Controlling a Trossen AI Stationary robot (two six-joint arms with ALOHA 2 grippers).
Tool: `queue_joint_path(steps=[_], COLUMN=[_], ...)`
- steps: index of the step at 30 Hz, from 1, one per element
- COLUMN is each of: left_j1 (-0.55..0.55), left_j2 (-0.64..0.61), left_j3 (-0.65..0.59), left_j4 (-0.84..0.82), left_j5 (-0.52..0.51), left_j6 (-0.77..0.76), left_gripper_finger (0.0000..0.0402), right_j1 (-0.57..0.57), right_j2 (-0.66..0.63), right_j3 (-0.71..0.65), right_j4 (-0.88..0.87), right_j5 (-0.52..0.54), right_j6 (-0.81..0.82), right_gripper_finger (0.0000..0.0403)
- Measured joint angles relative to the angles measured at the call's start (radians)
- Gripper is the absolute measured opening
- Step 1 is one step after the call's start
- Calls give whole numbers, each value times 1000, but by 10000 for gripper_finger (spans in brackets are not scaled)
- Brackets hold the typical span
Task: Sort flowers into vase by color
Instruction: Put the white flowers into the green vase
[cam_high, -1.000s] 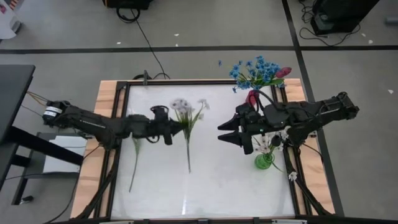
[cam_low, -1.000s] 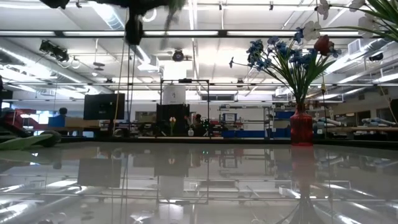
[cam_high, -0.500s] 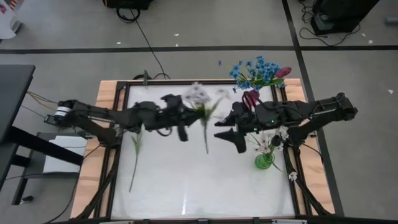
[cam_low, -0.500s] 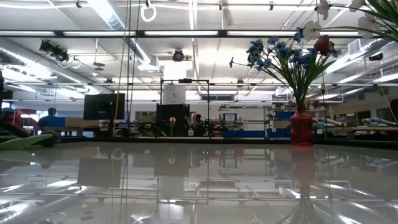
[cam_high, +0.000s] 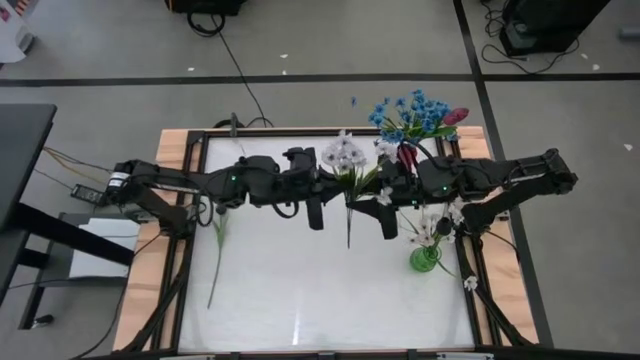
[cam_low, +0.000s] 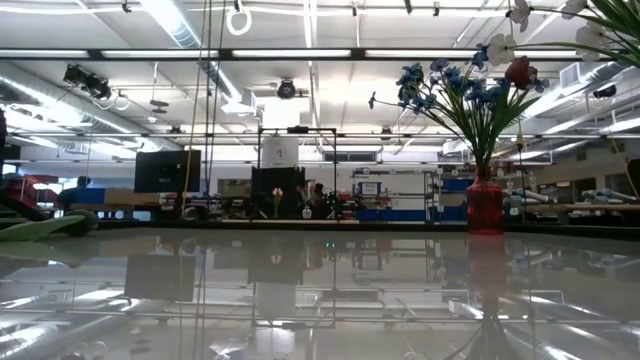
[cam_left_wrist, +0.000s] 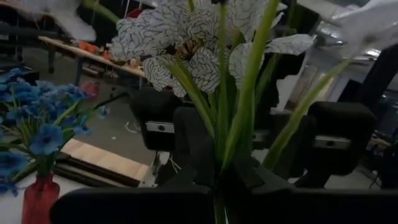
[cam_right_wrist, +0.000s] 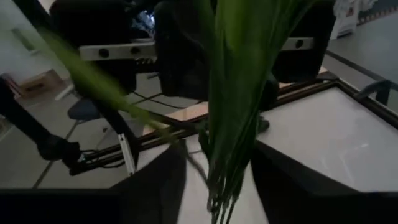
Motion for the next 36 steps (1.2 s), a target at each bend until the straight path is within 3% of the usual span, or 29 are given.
queue_joint_path(steps=[9, 16, 22, 28, 36], left_j1=[0, 3, 7, -6, -56], left_j2=[13, -13, -84, -125, -169], left_j3=[0, -1, -2, -1, -2], left_j4=[2, -25, -198, -350, -637], left_j5=[2, -4, -68, -164, -352], left_j6=[-27, -3, -8, -7, -127], left_gripper_finger=[40, 106, 153, 162, 162], right_j1=[-19, -15, 14, 60, 89], right_j2=[-3, -69, -201, -332, -460], right_j3=[0, 0, 0, 1, 2], right_j4=[-17, -90, -244, -399, -676], right_j5=[0, 144, 337, 504, 526], right_j6=[-19, -55, -64, -73, 38], right_gripper_finger=[19, 17, 16, 16, 16])
